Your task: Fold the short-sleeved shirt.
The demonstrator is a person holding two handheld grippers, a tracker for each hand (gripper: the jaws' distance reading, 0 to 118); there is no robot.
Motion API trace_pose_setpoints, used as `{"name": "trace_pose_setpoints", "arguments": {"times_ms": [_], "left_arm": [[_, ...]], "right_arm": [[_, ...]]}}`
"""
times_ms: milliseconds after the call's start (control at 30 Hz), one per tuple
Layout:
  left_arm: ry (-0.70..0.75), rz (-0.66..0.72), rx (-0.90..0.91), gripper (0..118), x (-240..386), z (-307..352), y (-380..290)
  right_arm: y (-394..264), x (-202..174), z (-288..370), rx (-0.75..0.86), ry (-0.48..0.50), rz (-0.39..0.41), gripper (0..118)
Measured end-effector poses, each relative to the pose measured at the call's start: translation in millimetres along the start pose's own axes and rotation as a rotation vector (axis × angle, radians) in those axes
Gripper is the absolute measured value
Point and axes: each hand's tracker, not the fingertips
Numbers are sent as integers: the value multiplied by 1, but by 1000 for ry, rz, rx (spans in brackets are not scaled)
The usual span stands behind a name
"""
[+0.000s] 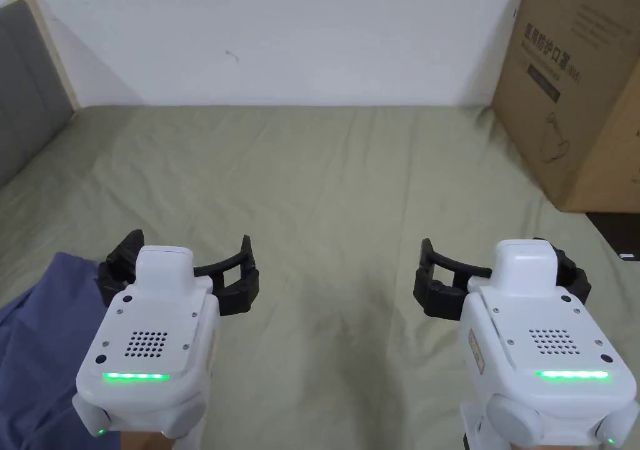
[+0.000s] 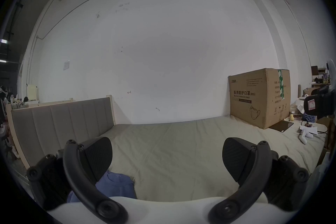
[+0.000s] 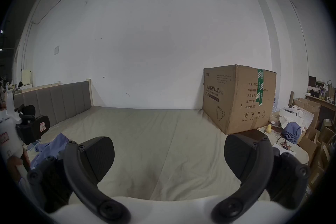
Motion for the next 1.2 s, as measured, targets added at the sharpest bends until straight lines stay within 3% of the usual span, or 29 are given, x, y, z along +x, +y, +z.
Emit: {"name": "trace_pose_setpoints", "arguments": {"times_ms": [67,133,167,200,267,300,633,1200], "left_arm": [[-15,18,-9,115,0,0,0],[-25,40,-10,89,0,0,-1],[-25,49,-11,74,0,0,0],[-25,58,-16,65,0,0,1],[-32,86,-38,7,0,-4,2],[-29,101,-39,0,0,-4,2],[38,122,-31,0,-30,9,2],[501,46,-65,0,-208,130,3]], "right_arm": [[1,0,1,5,-1,-2,113],[1,0,3,11,-7,-3,95],[2,0,3,11,-6,-5,76],[3,1,4,8,-7,-8,67],[4,1,3,5,-24,-12,10],[3,0,3,10,-38,-16,0],[8,-17,-6,11,27,-2,0],[14,-218,-9,24,524,3,0]]}}
